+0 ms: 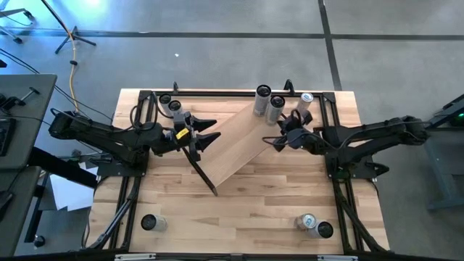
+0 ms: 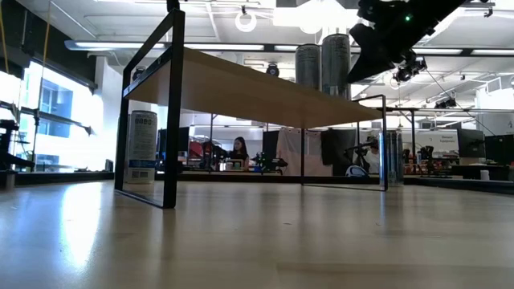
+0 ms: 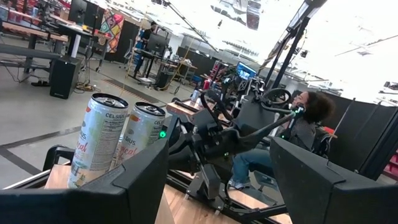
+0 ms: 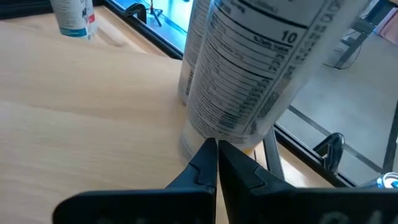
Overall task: Place canned beverage on shelf
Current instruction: Put the white-yellow soda can on the shelf and align it with the other white-yellow soda can
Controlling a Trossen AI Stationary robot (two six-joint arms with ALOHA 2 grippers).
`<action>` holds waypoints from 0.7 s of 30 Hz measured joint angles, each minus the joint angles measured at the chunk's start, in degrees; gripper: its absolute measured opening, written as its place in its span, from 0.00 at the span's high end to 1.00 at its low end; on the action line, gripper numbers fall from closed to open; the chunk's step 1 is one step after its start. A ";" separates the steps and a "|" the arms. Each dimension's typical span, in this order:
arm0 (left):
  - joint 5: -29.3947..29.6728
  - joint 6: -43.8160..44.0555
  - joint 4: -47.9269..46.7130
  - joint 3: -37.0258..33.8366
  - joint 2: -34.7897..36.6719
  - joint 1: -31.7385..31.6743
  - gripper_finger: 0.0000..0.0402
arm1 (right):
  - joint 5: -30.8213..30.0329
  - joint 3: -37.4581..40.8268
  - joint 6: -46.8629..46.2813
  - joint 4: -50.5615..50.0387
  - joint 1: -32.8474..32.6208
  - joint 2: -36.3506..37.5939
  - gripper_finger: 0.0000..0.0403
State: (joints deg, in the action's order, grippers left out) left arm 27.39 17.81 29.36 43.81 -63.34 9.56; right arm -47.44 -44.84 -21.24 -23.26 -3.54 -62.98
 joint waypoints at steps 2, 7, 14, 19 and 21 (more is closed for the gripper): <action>0.01 0.02 0.00 0.00 0.00 0.00 0.38 | 0.45 0.00 0.77 0.90 0.58 0.00 1.00; 0.01 0.02 0.00 0.00 0.00 0.00 0.38 | 1.20 0.00 2.08 2.37 2.08 0.00 1.00; 0.01 0.01 0.00 0.00 0.00 0.00 0.38 | 2.92 0.00 2.23 3.91 3.45 0.00 1.00; 0.36 -0.37 0.00 0.00 0.00 0.00 0.38 | 3.04 0.00 3.31 3.94 3.55 0.00 1.00; 0.29 -0.35 0.00 0.00 0.00 0.00 0.38 | 3.21 0.00 3.78 3.85 3.54 0.00 1.00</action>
State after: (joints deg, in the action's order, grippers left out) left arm 27.68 17.45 29.37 43.81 -63.33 9.56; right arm -44.24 -44.84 -17.46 -19.41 0.00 -62.98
